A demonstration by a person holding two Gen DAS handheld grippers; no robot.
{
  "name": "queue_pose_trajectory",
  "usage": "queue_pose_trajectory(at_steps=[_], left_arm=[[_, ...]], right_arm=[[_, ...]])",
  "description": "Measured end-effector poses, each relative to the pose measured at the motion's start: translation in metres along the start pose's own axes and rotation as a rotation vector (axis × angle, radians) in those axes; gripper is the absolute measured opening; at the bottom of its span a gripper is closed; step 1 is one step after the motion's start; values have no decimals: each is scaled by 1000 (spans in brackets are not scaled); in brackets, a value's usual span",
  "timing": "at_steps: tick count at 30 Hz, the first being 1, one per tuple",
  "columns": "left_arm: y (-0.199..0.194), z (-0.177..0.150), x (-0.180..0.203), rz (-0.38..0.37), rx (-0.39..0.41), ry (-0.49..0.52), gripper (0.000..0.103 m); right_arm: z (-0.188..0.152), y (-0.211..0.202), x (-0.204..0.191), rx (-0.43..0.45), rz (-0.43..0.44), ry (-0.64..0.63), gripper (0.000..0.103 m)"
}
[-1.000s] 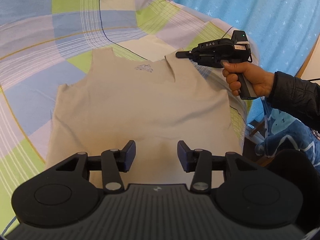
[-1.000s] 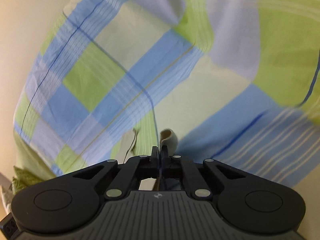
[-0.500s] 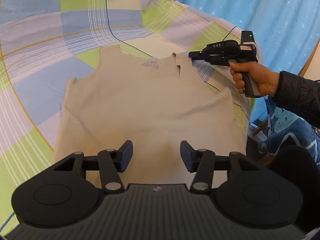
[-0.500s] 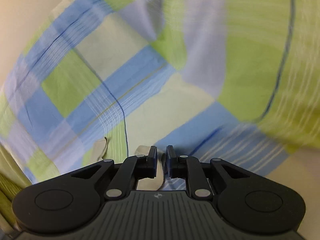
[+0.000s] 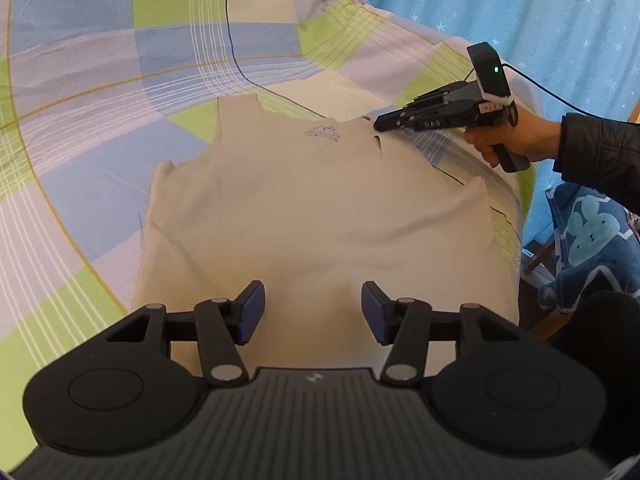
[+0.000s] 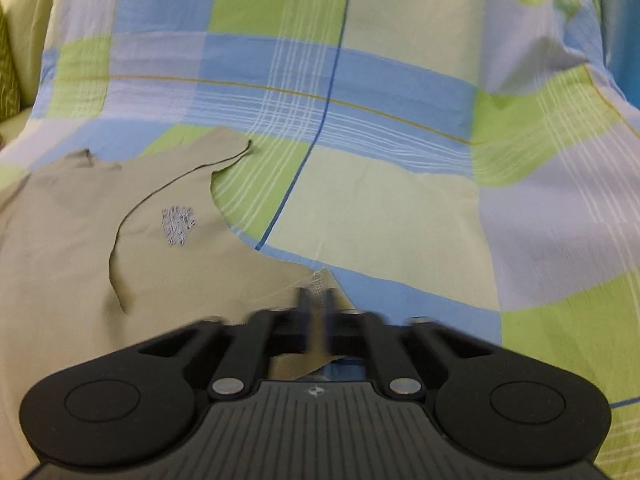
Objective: Fold clothes
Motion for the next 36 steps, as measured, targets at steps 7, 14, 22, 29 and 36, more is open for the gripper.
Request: queue_pose_trajectory(at_steps=[7,14,22,29,36], left_arm=[[7,2,2,-3,5,-1,48],[3,6,1,12,22,8,51],[19,10,-18,71,18,9,49],[-1,20,-69,202,59,-105,44],[-84,-22,-90,229,32,-93,56]], right_arm=[[9,5,35,71,-112,130,0],[5,-18,28,103,-45,171,10],[0,0,-21,38,46,48,5],[0,-30,-8,45,-123,166,13],[-28,-115,-135,116,4,88,25]])
Point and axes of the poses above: each gripper's, at about its wrist camera, not at the fingertips, and y roughly the way its jaws point, x to its right, z to its top, the point moved 8 cm from there along y, roughly the way its jaws point, and after that the axes turned 6 degrees about -x, right-handed, at the moved point
